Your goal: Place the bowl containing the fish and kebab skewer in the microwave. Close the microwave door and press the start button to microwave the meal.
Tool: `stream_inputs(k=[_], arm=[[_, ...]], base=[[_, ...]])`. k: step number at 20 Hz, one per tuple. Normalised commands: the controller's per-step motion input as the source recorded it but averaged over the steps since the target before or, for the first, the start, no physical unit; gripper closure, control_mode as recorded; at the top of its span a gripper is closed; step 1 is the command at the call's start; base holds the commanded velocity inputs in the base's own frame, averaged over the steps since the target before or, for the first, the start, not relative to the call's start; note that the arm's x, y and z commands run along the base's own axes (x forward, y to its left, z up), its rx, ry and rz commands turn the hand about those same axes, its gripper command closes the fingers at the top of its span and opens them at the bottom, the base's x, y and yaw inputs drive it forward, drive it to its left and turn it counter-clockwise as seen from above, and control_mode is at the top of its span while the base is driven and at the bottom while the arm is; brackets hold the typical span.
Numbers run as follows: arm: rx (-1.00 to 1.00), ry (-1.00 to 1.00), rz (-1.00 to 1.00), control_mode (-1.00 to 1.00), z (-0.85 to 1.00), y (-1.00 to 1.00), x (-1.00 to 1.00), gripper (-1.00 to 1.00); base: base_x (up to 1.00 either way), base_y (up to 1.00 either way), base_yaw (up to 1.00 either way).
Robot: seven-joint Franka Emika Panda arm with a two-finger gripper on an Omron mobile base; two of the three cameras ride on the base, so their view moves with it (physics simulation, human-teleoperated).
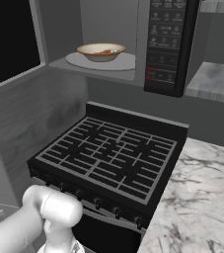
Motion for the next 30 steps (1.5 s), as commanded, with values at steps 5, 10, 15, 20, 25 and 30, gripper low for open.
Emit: stream_inputs(k=[5, 10, 15, 20, 25, 30], arm=[[0.01, 0.00, 0.00, -1.00, -0.19, 0.00, 0.36, -1.00], [0.01, 0.00, 0.00, -1.00, -0.15, 0.00, 0.37, -1.00], [0.02, 0.00, 0.00, -1.00, -0.09, 0.00, 0.41, -1.00], [0.01, 0.00, 0.00, -1.00, -0.07, 0.00, 0.45, -1.00], [0.00, 0.00, 0.00, -1.00, -0.14, 0.00, 0.53, -1.00], [0.00, 0.00, 0.00, -1.00, -0.11, 0.00, 0.46, -1.00]], base=[[0.00, 0.00, 0.00], [0.00, 0.00, 0.00], [0.00, 0.00, 0.00], [0.00, 0.00, 0.00], [0.00, 0.00, 0.00], [0.00, 0.00, 0.00]])
